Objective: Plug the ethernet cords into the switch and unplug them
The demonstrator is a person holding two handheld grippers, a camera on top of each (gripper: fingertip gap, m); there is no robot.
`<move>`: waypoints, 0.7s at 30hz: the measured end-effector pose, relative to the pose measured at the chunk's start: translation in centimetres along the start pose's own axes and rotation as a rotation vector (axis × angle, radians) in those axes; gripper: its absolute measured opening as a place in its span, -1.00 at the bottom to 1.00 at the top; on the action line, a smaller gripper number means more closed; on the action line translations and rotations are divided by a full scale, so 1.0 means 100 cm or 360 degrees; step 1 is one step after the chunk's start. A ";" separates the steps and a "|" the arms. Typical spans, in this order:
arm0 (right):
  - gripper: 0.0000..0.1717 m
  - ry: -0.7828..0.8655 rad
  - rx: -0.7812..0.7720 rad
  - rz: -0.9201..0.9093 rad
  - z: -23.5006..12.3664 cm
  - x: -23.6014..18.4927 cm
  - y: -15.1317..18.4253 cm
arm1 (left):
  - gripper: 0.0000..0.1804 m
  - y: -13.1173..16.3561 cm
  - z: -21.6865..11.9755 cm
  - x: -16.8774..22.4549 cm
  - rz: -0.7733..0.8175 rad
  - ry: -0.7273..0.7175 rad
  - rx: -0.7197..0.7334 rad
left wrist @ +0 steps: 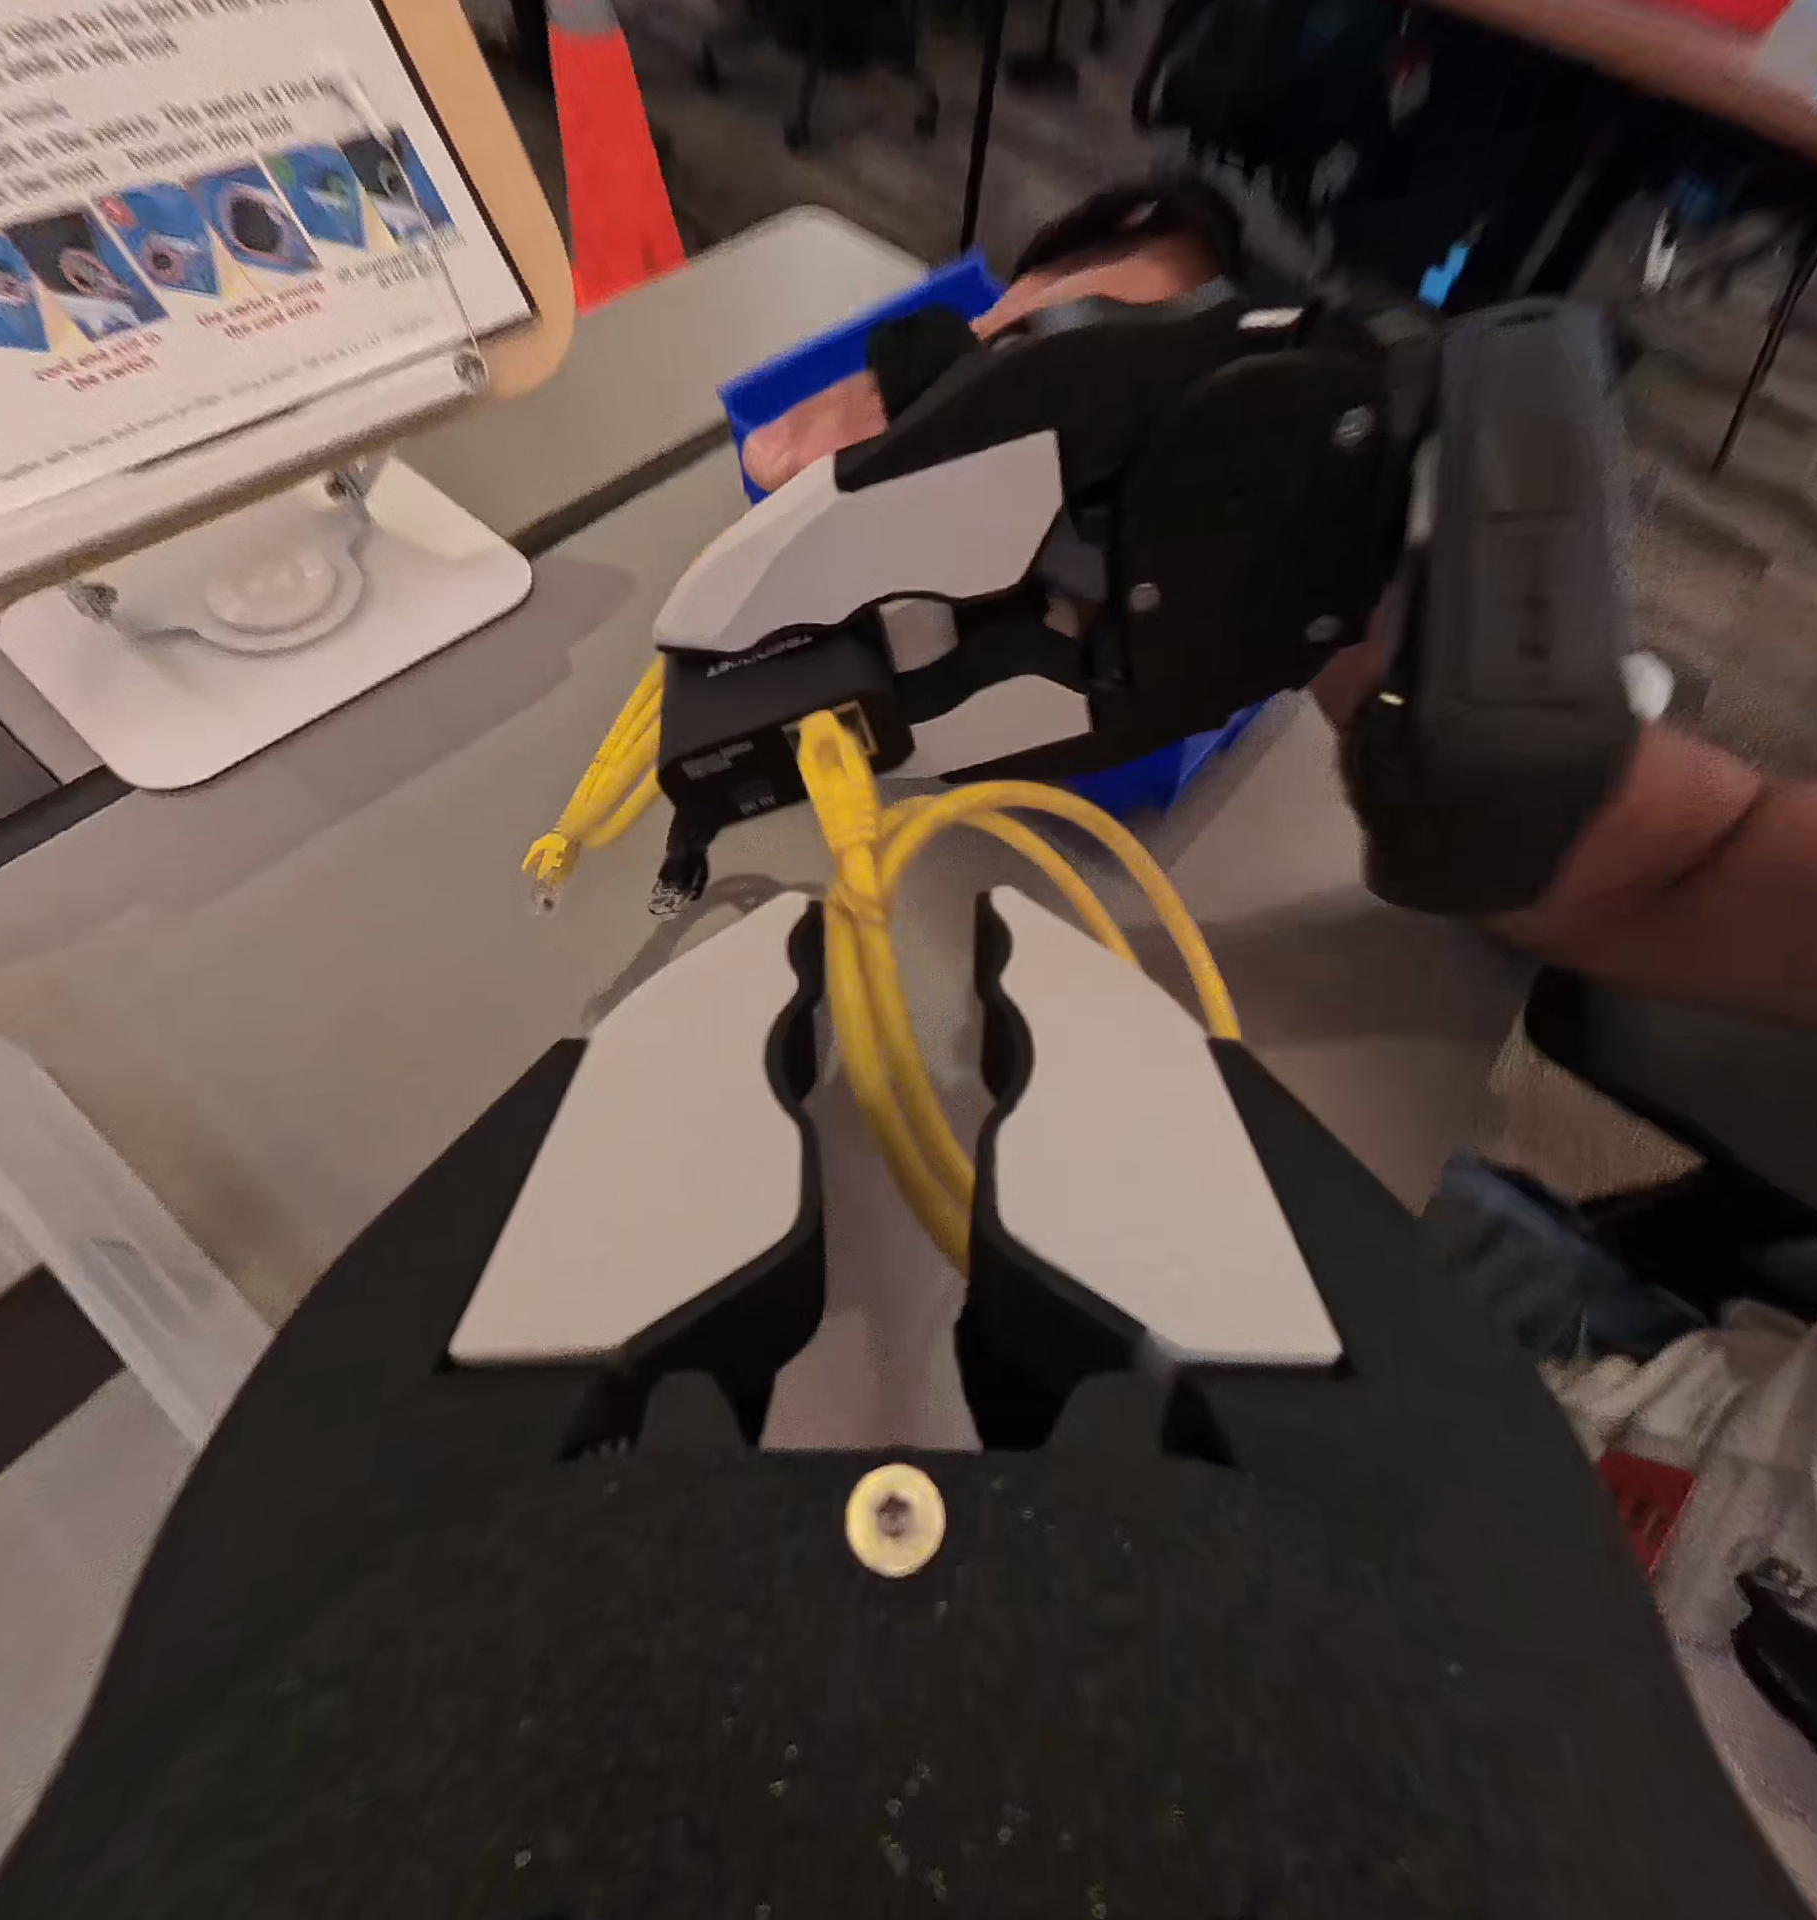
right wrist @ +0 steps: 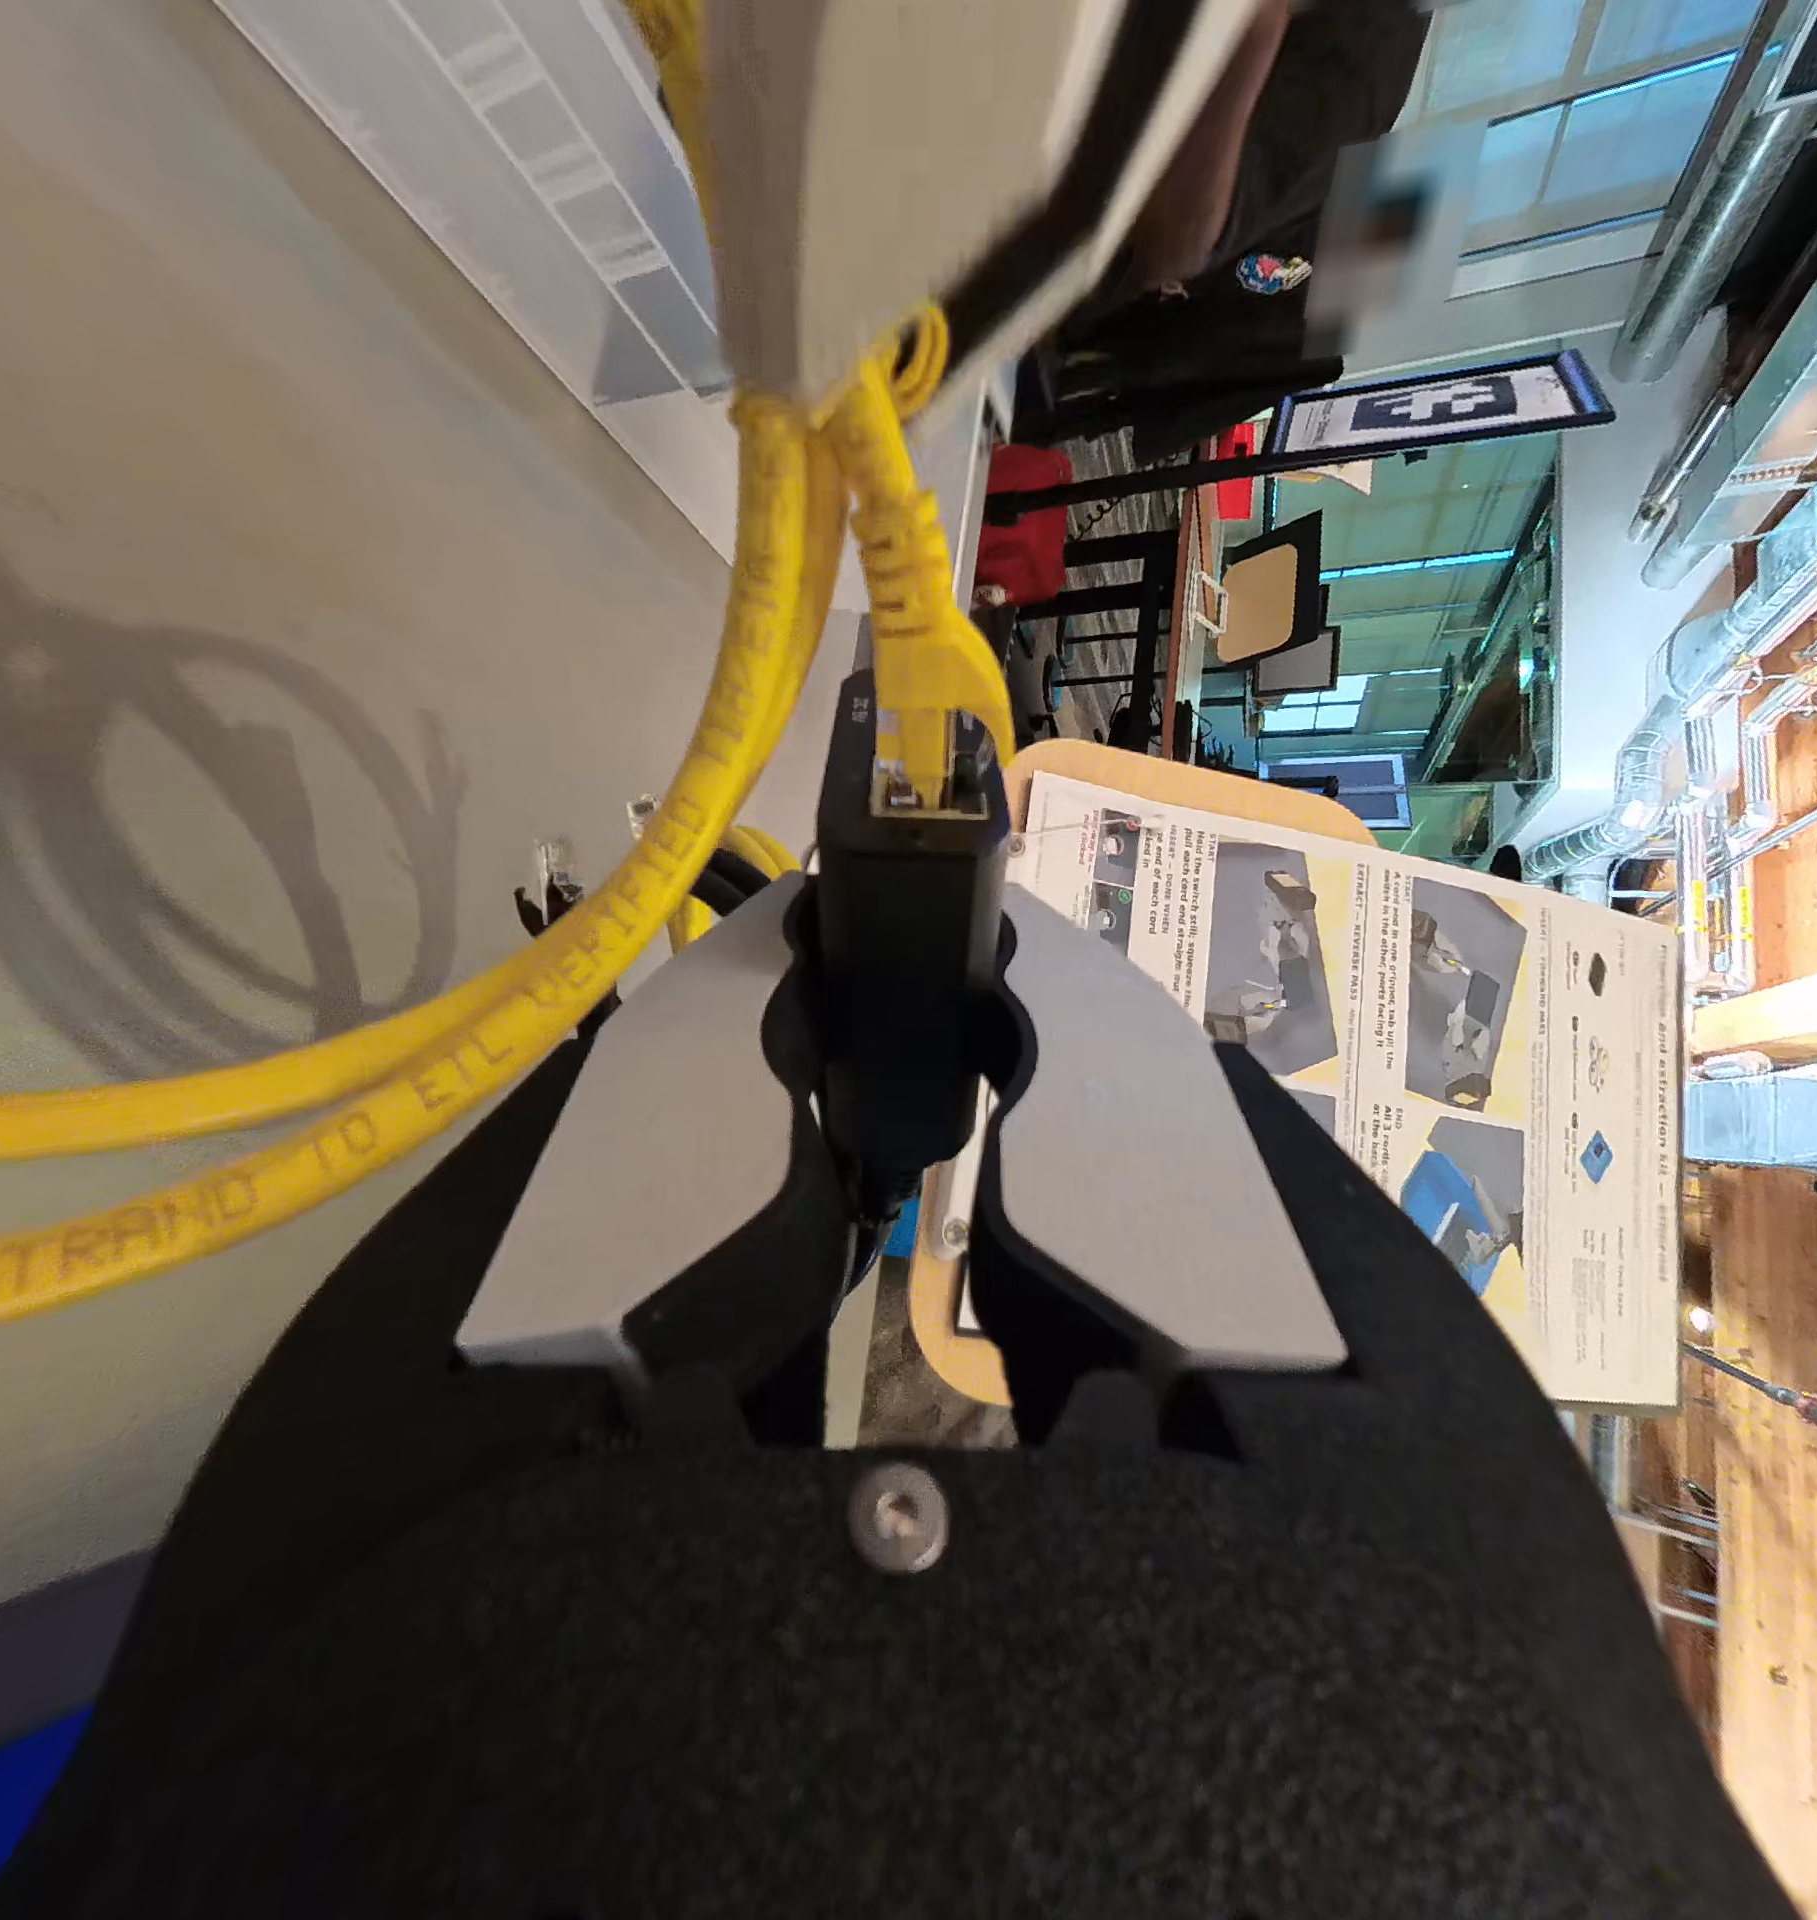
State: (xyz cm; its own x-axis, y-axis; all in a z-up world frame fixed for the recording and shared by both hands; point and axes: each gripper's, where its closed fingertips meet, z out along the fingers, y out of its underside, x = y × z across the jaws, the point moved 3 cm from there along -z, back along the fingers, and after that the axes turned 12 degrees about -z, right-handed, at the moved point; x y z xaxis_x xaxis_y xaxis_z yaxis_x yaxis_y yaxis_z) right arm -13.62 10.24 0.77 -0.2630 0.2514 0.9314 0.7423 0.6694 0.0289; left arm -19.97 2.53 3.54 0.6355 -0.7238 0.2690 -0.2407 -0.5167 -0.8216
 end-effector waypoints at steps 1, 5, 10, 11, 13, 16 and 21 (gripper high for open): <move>-0.70 0.0002 -0.0007 -0.0003 0.001 0.000 0.001 | -0.63 0.005 -0.008 0.003 -0.0036 0.0023 0.0103; -0.70 0.0002 0.0010 0.0037 0.001 -0.001 0.008 | -0.43 0.044 -0.039 -0.006 -0.0202 0.0048 0.0478; -0.70 0.0024 0.0006 0.0070 -0.001 0.002 0.014 | -0.53 0.122 -0.045 -0.016 -0.0441 0.0237 0.0647; -0.70 0.0027 -0.0001 0.0073 -0.001 0.002 0.016 | -0.54 0.138 -0.041 -0.016 -0.0444 0.0257 0.0656; -0.70 0.0027 -0.0013 0.0078 -0.002 0.002 0.019 | -0.45 0.142 -0.042 -0.012 -0.0508 0.0370 0.0670; -0.70 0.0029 -0.0013 0.0097 -0.002 0.003 0.022 | -0.53 0.144 -0.040 -0.020 -0.0281 0.0207 0.0605; -0.70 0.0036 -0.0014 0.0101 -0.003 0.005 0.021 | -0.49 0.155 -0.024 -0.019 -0.0306 0.0231 0.0427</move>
State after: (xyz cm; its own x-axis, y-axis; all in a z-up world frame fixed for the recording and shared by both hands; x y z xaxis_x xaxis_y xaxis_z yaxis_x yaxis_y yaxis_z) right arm -11.96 11.58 1.39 -0.2016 0.2771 0.9394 0.7623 0.6466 -0.0272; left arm -26.71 -5.19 -8.53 0.5347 -0.6926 0.4841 0.0864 -0.5251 -0.8467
